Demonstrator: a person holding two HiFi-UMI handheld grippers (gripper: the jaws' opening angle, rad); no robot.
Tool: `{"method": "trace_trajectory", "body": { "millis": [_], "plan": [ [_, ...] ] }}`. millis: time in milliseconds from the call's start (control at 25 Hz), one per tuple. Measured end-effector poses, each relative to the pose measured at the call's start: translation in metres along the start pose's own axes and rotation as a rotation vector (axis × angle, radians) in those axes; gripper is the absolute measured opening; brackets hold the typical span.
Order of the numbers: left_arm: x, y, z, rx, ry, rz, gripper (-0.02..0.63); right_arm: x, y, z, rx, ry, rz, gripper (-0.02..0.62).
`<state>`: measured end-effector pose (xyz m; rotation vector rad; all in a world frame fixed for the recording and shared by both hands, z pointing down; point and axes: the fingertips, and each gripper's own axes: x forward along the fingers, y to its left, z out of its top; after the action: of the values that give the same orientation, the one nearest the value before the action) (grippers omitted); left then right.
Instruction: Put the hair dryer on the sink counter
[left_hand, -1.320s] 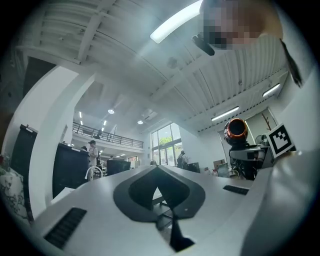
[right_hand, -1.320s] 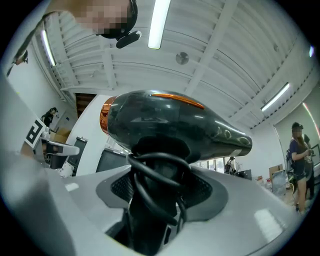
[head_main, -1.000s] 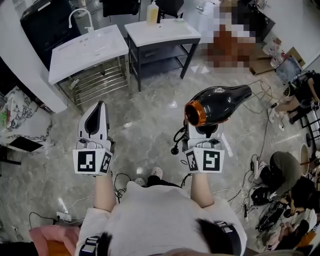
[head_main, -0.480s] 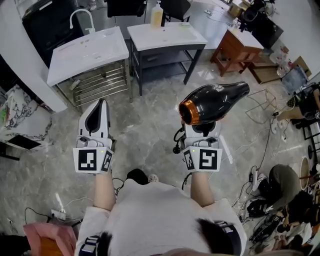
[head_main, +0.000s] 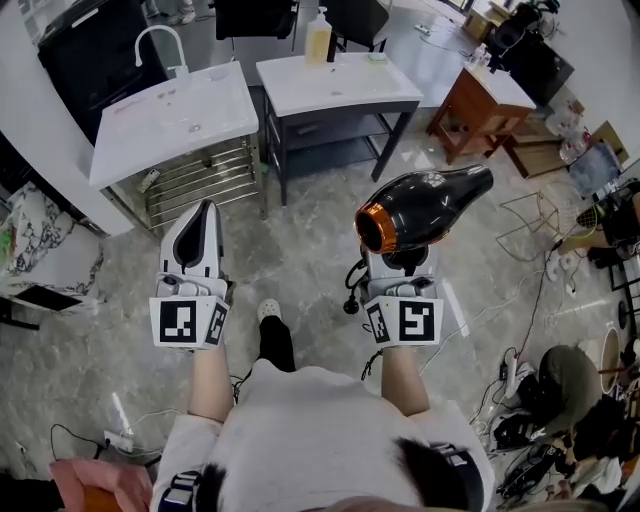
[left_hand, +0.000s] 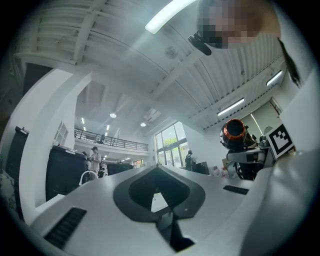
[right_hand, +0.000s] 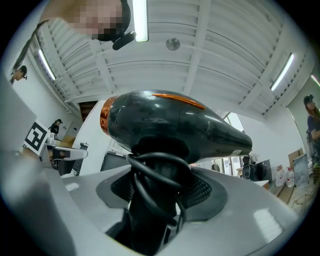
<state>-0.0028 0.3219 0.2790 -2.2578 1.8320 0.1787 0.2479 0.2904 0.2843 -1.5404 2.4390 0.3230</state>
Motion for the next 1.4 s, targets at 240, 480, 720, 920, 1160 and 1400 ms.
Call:
{"method": "trace_trajectory", "body": {
  "millis": [240, 480, 720, 920, 1160, 1400],
  "plan": [
    [0.065, 0.046, -0.014, -0.003, -0.013, -0.014, 0.002, 0.071, -0.004, -0.019, -0.02, 0.0, -0.026, 0.278],
    [0.125, 0.097, -0.022, 0.0, -0.02, -0.035, 0.002, 0.143, -0.002, -0.033, -0.022, -0.006, -0.054, 0.278],
    [0.166, 0.149, -0.036, -0.003, -0.026, -0.036, 0.002, 0.202, 0.005, -0.048, -0.012, -0.017, -0.077, 0.278],
    [0.189, 0.177, -0.052, -0.02, -0.017, -0.04, 0.002, 0.235, 0.015, -0.061, -0.019, -0.003, -0.084, 0.279],
    [0.212, 0.198, -0.068, -0.04, 0.001, -0.031, 0.002, 0.268, 0.016, -0.078, -0.024, 0.021, -0.079, 0.278],
    [0.245, 0.216, -0.081, -0.032, 0.004, -0.007, 0.002, 0.308, 0.005, -0.096, -0.026, 0.017, -0.061, 0.278]
  ]
}}
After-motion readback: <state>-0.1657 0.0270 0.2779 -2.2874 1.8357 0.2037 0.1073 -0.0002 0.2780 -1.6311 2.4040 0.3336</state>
